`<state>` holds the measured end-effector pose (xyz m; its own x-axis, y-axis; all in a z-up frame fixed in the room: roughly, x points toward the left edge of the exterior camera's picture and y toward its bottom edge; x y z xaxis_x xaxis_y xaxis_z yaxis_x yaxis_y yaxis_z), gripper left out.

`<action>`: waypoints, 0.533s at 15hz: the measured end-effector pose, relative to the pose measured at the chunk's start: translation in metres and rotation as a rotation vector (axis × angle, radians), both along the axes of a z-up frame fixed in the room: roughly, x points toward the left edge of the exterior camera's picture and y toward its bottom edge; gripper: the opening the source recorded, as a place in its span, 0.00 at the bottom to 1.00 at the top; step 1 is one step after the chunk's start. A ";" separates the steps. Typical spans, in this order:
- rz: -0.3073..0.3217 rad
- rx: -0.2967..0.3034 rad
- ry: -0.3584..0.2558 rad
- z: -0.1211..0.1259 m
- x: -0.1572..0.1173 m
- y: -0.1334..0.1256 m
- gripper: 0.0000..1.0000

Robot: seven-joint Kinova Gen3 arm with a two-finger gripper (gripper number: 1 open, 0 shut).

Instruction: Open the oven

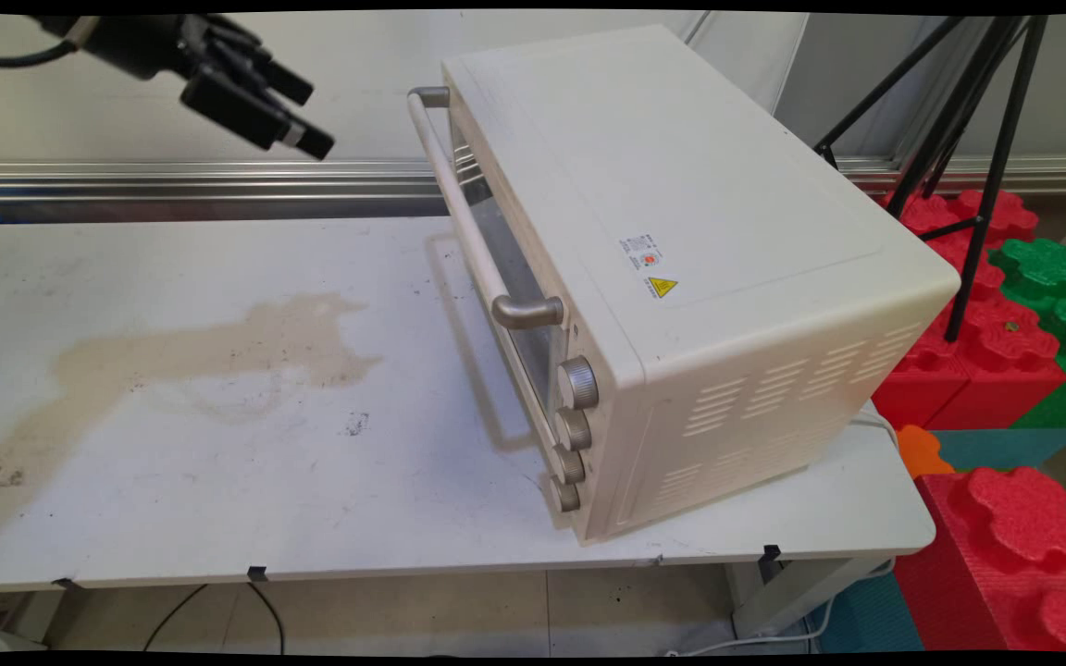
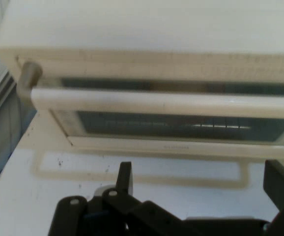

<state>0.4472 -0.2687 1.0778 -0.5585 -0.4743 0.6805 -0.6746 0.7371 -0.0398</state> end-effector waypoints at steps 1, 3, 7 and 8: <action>-0.005 -0.003 0.003 0.002 -0.005 -0.004 1.00; -0.012 -0.005 0.006 0.004 -0.013 -0.011 1.00; -0.015 -0.002 0.018 0.001 -0.032 -0.028 1.00; -0.014 -0.001 0.019 -0.001 -0.036 -0.031 1.00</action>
<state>0.4114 -0.2997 1.0773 -0.5517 -0.4663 0.6915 -0.6651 0.7463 -0.0273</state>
